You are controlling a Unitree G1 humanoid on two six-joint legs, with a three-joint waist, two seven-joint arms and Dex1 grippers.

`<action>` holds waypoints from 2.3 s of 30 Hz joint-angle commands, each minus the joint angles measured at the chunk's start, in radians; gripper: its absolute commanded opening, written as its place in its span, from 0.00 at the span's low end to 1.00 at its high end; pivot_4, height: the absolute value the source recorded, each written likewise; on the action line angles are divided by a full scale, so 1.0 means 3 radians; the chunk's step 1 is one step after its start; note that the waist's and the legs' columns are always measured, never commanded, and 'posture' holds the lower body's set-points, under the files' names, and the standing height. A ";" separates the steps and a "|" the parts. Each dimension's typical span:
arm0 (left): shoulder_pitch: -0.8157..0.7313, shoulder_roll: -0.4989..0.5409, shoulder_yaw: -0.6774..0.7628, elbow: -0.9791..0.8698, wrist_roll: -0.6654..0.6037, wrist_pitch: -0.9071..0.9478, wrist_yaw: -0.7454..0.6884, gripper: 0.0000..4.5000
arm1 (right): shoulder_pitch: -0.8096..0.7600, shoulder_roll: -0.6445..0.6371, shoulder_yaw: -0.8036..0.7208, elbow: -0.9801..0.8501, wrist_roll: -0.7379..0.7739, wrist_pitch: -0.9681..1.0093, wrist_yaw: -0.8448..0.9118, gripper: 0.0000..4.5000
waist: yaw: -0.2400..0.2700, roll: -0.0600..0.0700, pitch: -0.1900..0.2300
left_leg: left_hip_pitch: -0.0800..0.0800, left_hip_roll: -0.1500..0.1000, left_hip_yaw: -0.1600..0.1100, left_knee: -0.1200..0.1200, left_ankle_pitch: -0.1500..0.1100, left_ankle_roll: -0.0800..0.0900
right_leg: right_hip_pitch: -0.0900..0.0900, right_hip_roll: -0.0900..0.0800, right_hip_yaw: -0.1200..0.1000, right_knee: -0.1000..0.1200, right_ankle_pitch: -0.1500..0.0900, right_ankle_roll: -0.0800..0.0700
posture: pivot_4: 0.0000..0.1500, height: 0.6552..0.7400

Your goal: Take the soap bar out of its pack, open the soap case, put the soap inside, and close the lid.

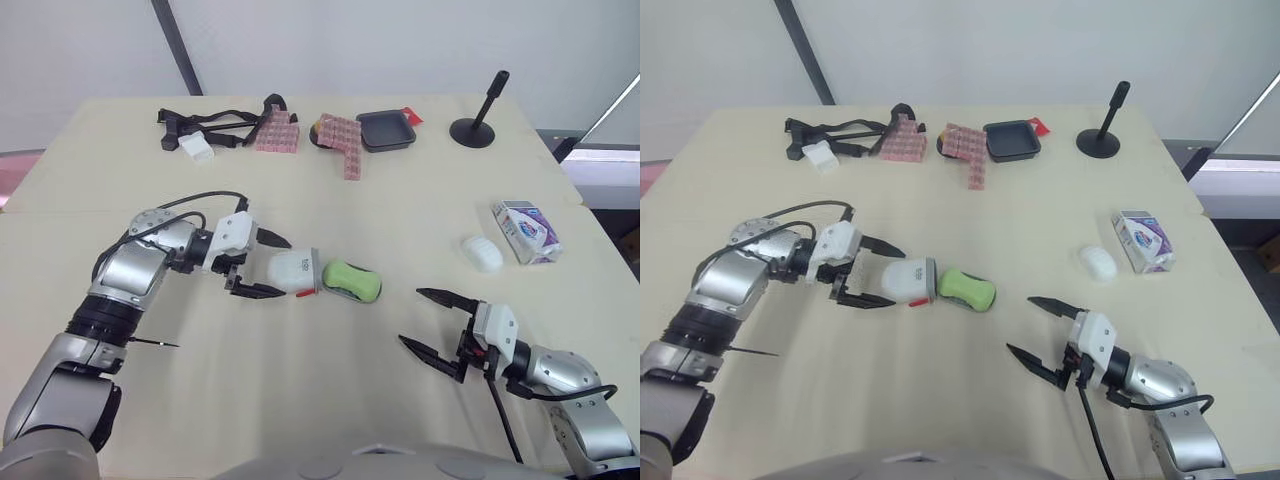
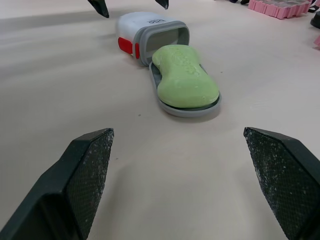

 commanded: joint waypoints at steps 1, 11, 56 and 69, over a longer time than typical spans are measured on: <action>0.0016 -0.0057 0.0003 -0.0052 0.0107 -0.0057 0.0167 1.00 | -0.0010 -0.0035 -0.0013 -0.0114 0.0016 -0.0005 -0.0035 0.99 | 0.0004 0.0000 0.0000 | -0.0002 0.0000 -0.0001 0.0000 0.0000 0.0000 | 0.0000 0.0000 -0.0001 -0.0001 0.0000 0.0000 | 1.00 1.00; 0.0108 -0.0126 -0.0051 -0.0126 0.0219 -0.0048 0.0312 1.00 | -0.0030 -0.0065 0.0000 -0.0082 0.0027 -0.0017 -0.0016 0.99 | 0.0005 0.0000 0.0000 | -0.0003 0.0001 -0.0003 0.0000 0.0000 0.0000 | 0.0000 0.0000 -0.0003 -0.0002 0.0000 0.0000 | 1.00 1.00; 0.0154 -0.0114 -0.0057 0.0053 0.0305 -0.0328 0.0236 0.82 | -0.1419 -0.0521 0.0492 -0.0832 0.0078 0.2133 -0.0464 1.00 | 0.0004 0.0003 0.0003 | 0.0001 -0.0005 -0.0003 -0.0009 0.0001 -0.0003 | 0.0004 0.0003 -0.0005 -0.0012 0.0001 0.0000 | 1.00 1.00; 0.0204 -0.0131 -0.0073 0.0040 0.0329 -0.0358 0.0277 0.82 | -0.2288 -0.0524 0.1201 -0.1064 -0.0043 0.3490 -0.0597 1.00 | 0.0075 0.0003 0.0003 | 0.0004 -0.0005 -0.0002 -0.0023 0.0004 -0.0013 | 0.0007 0.0009 -0.0008 -0.0011 0.0001 0.0000 | 1.00 1.00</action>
